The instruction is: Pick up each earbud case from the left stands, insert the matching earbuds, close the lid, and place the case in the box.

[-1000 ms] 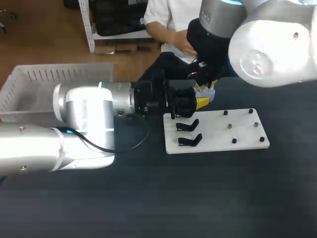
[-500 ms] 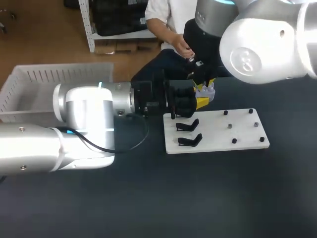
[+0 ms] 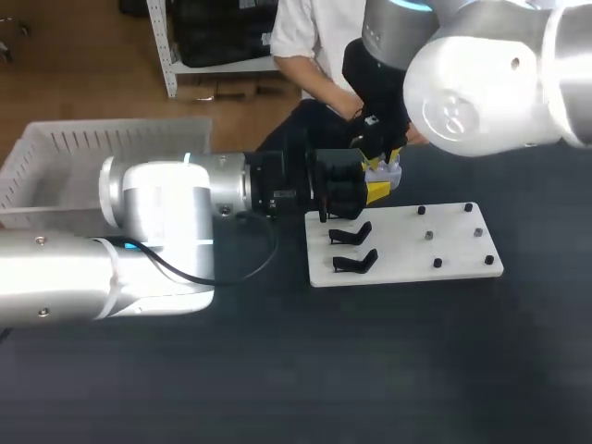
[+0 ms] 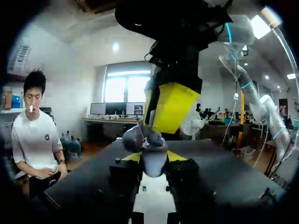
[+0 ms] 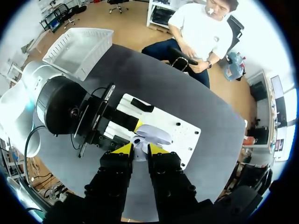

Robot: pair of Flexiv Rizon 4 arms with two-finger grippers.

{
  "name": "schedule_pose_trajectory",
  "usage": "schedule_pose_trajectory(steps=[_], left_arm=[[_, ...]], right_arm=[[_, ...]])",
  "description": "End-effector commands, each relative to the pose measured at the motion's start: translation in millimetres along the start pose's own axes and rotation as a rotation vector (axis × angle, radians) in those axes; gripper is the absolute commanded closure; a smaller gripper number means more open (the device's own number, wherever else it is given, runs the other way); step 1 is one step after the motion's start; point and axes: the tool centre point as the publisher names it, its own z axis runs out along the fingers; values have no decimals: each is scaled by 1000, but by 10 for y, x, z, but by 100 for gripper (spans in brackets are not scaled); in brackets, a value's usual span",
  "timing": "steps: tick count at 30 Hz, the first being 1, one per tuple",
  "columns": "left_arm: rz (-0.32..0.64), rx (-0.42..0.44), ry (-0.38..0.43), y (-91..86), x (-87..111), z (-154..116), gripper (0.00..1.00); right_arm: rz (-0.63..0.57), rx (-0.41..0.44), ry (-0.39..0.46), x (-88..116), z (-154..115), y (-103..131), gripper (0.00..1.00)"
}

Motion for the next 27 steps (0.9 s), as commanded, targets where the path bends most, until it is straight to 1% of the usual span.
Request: schedule_pose_trajectory(steps=[1, 15, 27], left_arm=[[4, -6, -5, -9, 12, 5, 100], [4, -6, -5, -9, 12, 5, 100], [4, -6, -5, -9, 12, 5, 100]], right_arm=[[0, 1, 7, -39, 18, 2, 100], [2, 3, 12, -53, 55, -5, 100], [-6, -1, 14, -62, 55, 33, 100]])
